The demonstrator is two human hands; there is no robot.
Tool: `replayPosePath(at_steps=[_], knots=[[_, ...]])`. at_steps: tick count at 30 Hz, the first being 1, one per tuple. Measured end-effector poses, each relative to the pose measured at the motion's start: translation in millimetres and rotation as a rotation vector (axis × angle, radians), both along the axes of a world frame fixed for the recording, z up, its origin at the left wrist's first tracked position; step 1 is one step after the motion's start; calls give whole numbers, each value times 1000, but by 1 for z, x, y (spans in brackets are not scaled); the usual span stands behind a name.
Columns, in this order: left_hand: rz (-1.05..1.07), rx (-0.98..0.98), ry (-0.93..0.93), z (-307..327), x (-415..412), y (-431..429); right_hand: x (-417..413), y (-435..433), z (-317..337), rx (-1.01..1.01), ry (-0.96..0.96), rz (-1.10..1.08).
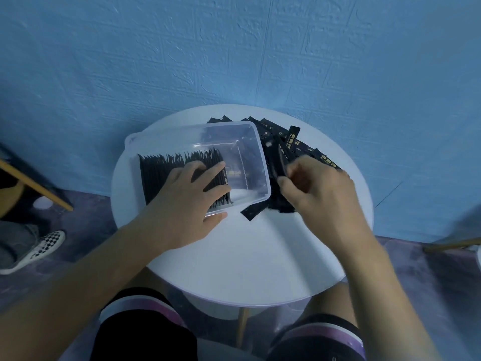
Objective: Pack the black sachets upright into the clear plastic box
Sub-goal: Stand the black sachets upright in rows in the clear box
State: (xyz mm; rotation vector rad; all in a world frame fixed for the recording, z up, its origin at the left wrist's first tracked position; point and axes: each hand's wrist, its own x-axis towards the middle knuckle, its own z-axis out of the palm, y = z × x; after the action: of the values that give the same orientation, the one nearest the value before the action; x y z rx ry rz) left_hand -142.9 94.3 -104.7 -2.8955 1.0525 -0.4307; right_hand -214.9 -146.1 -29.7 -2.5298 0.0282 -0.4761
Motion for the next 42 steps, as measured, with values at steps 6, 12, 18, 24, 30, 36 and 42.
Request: replayPosePath(at_steps=[6, 12, 18, 24, 30, 36, 42], knots=[[3, -8, -20, -3, 0, 0, 48, 66, -11, -173, -104, 7], [-10, -43, -58, -4, -4, -1, 67, 76, -40, -245, 149, -17], [-15, -47, -84, -4, -7, -3, 68, 68, -52, -204, 165, 27], [-8, -22, -87, -1, -7, -5, 67, 68, -50, -194, 178, 33], [-36, 73, -123, 7, -4, -5, 65, 65, -48, -150, 250, 63], [-88, 135, -116, 8, 6, -7, 62, 62, -42, -116, 323, 92], [-83, 114, -76, 5, 7, -2, 58, 61, -38, -63, 343, 121]])
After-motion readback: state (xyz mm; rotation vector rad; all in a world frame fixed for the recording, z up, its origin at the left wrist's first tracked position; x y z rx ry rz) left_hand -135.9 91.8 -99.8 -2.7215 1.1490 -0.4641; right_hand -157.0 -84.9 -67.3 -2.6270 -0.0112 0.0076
